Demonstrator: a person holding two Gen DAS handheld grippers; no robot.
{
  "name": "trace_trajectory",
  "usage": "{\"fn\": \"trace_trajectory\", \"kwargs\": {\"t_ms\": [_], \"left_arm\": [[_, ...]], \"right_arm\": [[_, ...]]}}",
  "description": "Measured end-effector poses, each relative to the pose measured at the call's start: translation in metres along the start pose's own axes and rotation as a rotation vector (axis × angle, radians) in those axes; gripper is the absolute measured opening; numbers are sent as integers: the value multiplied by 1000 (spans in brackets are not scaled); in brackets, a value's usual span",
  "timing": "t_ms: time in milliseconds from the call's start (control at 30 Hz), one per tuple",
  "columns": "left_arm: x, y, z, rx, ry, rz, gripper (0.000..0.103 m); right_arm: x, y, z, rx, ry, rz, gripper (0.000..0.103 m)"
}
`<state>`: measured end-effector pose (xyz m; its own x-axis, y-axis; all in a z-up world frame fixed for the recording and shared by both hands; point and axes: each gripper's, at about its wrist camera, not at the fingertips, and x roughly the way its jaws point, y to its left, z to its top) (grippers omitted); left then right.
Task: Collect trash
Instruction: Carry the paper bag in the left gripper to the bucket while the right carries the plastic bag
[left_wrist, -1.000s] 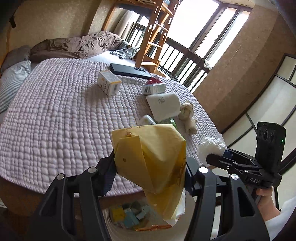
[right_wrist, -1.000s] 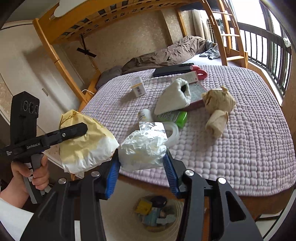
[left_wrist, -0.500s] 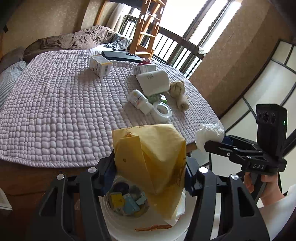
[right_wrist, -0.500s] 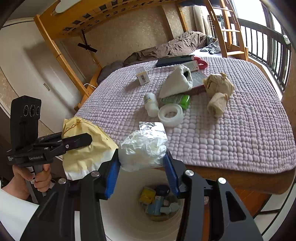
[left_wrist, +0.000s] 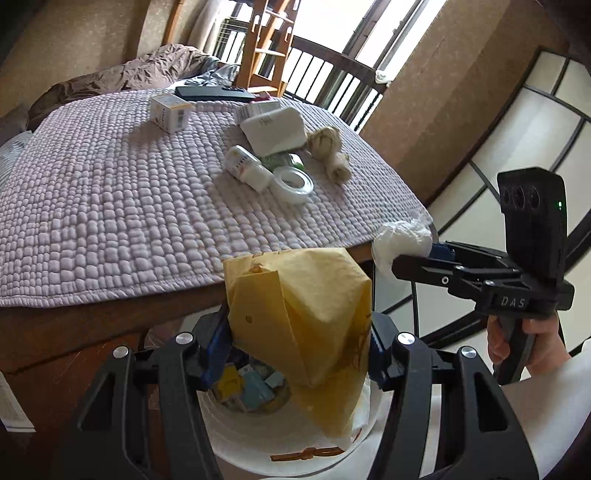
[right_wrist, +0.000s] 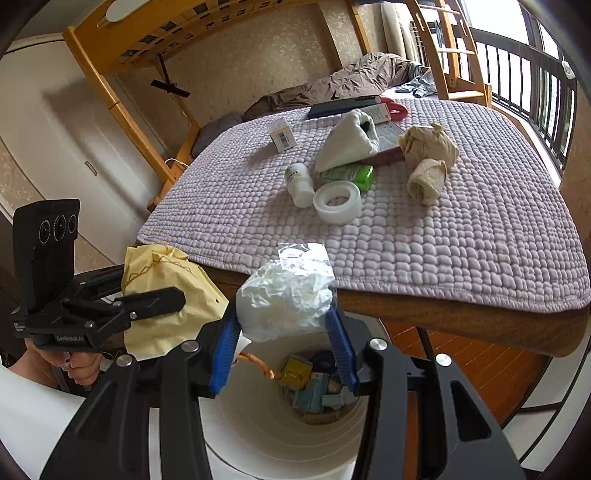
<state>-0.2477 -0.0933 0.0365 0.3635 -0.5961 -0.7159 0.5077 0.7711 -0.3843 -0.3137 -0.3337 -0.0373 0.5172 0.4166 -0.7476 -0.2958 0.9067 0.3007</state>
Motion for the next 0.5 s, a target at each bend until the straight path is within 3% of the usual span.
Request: {"fn": "trace_trajectory", "kwargs": {"t_ms": [500], "left_arm": [[18, -18, -17, 69, 64, 5, 60]], "right_arm": [[3, -4, -19, 30, 37, 0, 45]]}}
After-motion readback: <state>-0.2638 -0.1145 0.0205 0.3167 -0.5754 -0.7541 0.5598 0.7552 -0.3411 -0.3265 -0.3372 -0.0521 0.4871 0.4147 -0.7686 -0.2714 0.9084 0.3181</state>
